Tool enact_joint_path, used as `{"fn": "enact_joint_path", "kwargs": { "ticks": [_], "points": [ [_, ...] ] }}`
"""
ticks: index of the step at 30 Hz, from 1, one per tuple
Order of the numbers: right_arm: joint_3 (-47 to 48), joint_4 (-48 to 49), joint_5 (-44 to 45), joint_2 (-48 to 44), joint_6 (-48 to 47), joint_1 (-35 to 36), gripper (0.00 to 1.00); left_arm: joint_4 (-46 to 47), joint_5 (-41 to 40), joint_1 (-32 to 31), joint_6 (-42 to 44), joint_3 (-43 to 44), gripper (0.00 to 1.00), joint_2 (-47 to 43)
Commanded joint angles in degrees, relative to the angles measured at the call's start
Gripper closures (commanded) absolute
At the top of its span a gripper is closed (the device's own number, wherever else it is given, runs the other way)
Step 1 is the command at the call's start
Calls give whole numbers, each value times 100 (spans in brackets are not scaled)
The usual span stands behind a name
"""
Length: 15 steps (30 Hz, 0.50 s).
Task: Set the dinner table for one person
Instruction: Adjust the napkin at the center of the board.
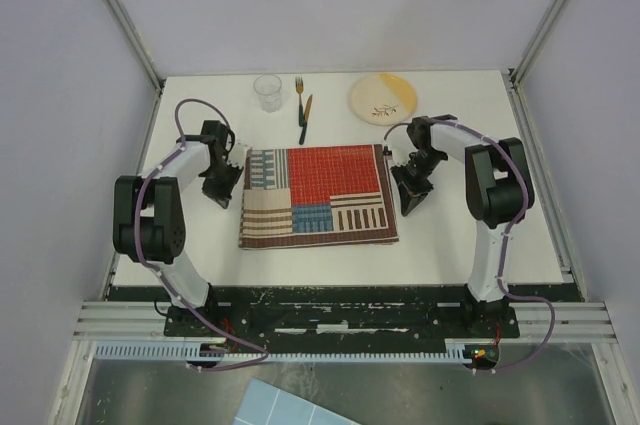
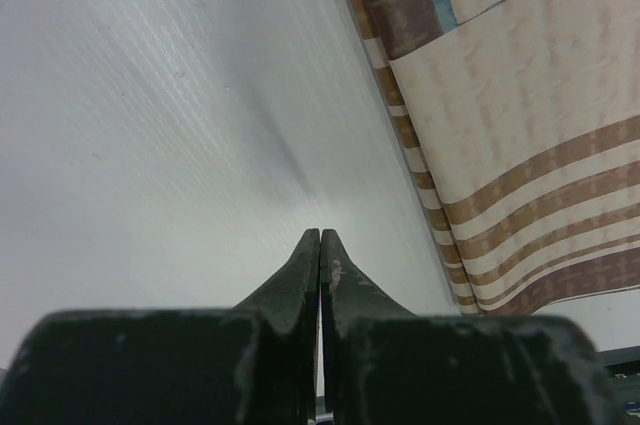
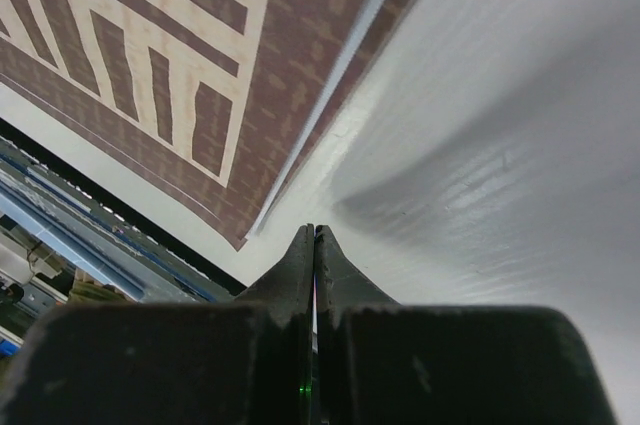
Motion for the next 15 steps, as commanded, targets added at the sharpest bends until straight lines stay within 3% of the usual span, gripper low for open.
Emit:
{"fn": "enact_joint_path", "kwargs": {
  "ticks": [1,15],
  "points": [
    [-14,137,-126,-72,89,89,98,-73,120,8,-8,190,97,126],
    [-25,170,-74,135,109,290,98,37,358,8,-117,60,97,217]
  ]
}}
